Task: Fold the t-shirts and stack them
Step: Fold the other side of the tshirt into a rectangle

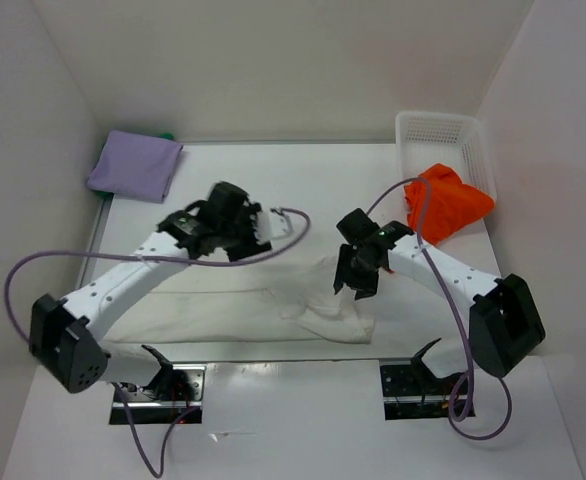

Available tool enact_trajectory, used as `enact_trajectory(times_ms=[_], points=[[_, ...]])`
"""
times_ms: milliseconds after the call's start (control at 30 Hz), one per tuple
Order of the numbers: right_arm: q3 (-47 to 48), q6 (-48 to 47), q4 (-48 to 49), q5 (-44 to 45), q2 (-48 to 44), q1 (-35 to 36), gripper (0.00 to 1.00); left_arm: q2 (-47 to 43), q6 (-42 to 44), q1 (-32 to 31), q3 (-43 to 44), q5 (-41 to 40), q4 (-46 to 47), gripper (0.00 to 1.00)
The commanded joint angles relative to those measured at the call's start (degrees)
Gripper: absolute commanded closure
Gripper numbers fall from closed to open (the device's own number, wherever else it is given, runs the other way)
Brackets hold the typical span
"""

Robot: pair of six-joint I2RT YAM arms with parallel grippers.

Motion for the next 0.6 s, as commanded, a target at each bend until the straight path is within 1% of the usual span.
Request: enact_trajectory(times_ms=[0,33,100,133,200,233,367,567], points=[[-1.1,0.8,4.5,-2.7,-3.4,-2.1,0.45,5.6,-4.6,-11.2,-0.4,6.7,-4.5,0.34],[-1.8,0.8,5.0,-3.2,-3.4,-2.8,0.47,7.7,-4.6,-16.2,-0.4,5.7,-3.8,0.36],[-2.5,0.8,5.7,-3.2,-4.0,-2.8,0.49,10.6,-3.2,-20.1,-1.7,4.3,-1.1,0.39],[-3.0,1.4,5.7,-3.2,-4.5,-3.3,0.49,11.4,-3.1,-23.2,-2.9,3.7,0.7,0.39],[-4.0,2.3,5.7,-3.2,-4.5,-3.3,0.49,13.7,-3.1,-25.6,-3.4,3.7,2.1,0.41],[-4.0,3.0,5.7,-3.2,-5.3,-4.0,0.49,14.6,-3.1,-26.8,-4.0,4.4,2.7,0.44],[-5.6,3.6,5.7,-3.2,-7.1,-4.5,0.49,16.6,-3.9,-27.5,-5.6,5.5,5.3,0.47],[-6.2,3.6,5.7,-3.2,-7.7,-5.0,0.49,18.9,-4.6,-28.6,-8.6,7.1,6.5,0.47]])
